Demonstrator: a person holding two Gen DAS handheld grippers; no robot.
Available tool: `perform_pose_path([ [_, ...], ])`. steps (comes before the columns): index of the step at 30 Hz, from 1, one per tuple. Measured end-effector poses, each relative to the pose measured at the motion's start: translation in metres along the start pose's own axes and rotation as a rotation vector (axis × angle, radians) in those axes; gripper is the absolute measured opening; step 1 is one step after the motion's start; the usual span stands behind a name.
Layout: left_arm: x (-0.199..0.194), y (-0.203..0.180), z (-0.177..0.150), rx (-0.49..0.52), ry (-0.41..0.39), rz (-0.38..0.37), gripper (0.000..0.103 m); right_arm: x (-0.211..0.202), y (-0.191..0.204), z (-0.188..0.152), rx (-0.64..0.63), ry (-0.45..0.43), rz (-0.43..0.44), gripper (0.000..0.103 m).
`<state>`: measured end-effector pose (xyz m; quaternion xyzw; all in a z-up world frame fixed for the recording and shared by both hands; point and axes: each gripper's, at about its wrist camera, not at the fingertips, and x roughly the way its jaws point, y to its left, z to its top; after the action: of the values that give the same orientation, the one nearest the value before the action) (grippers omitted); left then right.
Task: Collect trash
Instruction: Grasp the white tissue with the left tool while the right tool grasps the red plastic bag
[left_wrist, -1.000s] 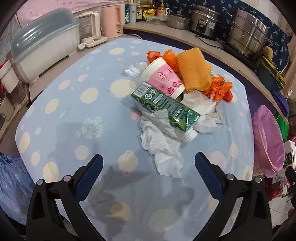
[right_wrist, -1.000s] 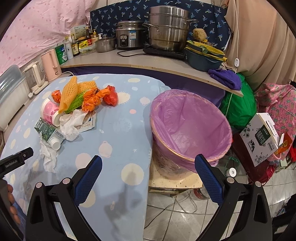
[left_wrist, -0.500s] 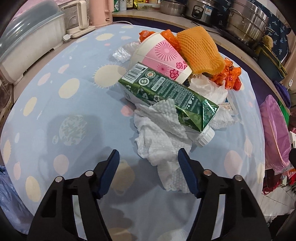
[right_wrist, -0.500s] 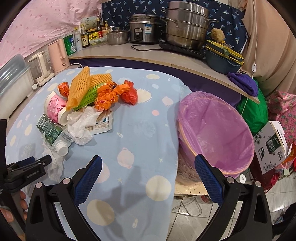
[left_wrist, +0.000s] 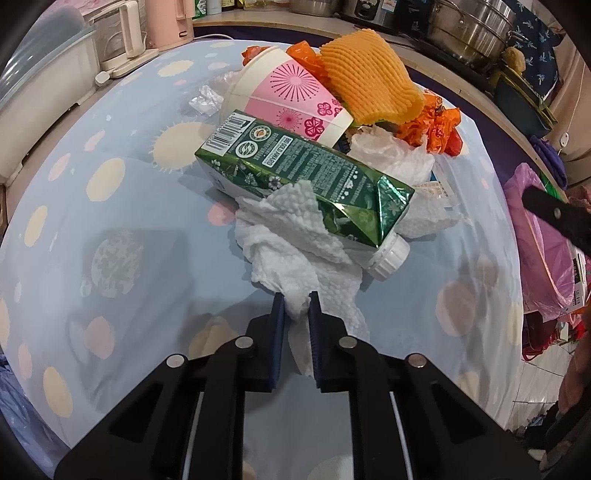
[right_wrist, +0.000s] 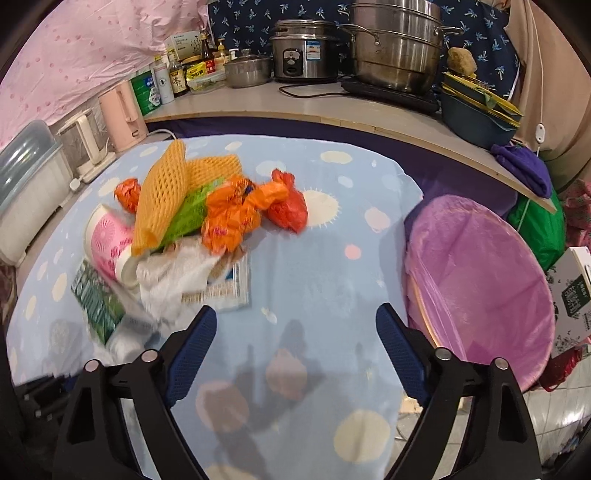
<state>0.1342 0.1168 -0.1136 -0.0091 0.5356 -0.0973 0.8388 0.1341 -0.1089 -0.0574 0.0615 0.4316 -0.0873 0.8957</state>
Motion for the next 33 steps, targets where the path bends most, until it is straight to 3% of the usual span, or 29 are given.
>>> perform_pose_path([
  [9,0.004,0.009,0.0,0.002,0.026,-0.012,0.012,0.061,-0.008,0.052,0.04,-0.008,0.055,0.048],
  [12,0.005,0.008,0.001,0.013,0.025,-0.012,0.012,0.084,-0.008,0.063,0.023,0.004,0.05,0.043],
  [25,0.006,0.005,0.0,0.054,0.017,-0.014,0.012,0.141,0.0,0.085,-0.01,0.043,0.106,0.042],
  [29,0.006,0.003,-0.001,0.066,0.012,-0.011,0.012,0.146,0.005,0.094,-0.02,0.036,0.12,0.052],
  [32,0.006,0.002,-0.002,0.065,0.011,-0.016,0.012,0.153,0.008,0.101,-0.032,0.036,0.108,0.052],
  [33,0.006,0.002,-0.003,0.065,0.01,-0.016,0.012,0.155,0.008,0.102,-0.03,0.042,0.108,0.047],
])
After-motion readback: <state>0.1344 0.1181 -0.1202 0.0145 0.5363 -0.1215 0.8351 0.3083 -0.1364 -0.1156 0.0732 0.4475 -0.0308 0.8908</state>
